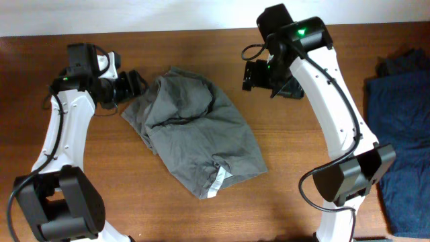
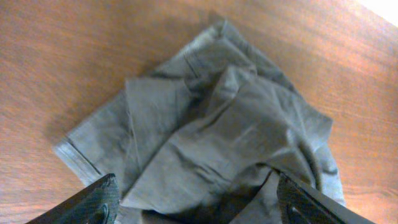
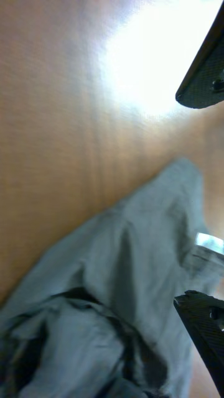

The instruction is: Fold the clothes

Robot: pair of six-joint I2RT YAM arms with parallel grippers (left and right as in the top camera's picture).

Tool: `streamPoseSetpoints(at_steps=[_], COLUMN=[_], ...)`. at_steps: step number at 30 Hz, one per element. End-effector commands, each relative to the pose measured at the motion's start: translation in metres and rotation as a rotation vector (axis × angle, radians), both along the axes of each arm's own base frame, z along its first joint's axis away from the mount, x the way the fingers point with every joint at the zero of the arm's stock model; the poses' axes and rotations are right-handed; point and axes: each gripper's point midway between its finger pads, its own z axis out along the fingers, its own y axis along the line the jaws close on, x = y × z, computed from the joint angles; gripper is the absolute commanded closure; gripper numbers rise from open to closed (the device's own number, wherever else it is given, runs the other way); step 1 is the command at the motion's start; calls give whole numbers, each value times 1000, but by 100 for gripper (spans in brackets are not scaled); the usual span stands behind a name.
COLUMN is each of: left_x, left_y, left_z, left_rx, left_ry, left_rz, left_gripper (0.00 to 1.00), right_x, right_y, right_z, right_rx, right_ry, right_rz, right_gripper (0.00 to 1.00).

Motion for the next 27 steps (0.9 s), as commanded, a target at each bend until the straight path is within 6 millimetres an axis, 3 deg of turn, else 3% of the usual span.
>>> streamPoseSetpoints(at_steps=[1,5,10,20,23,27], left_x=[2,3,4,5,5,5], left_y=[8,12,19,19,19,19], left_z=[14,14,12,13,13,13], left_rx=[69,91,124,124,124,124], left_ry=[-41,-42,-38,-46,-46,-46], left_rz=[-3,10,28,29,29,29], left_gripper=[13,2,1,1,1,1], right_x=[-27,-48,-72,-72,-85,-96], right_y=[19,30,36,37,39,38], right_z=[-5,-21,-53,-113,-141,-162], right_rx=[39,26,-10,-12,11,31], right_ry=[88,179,291,309,356,387], right_rz=[-30,-15,-46,-22,-25,-17], right_gripper=[1,2,1,1,1,1])
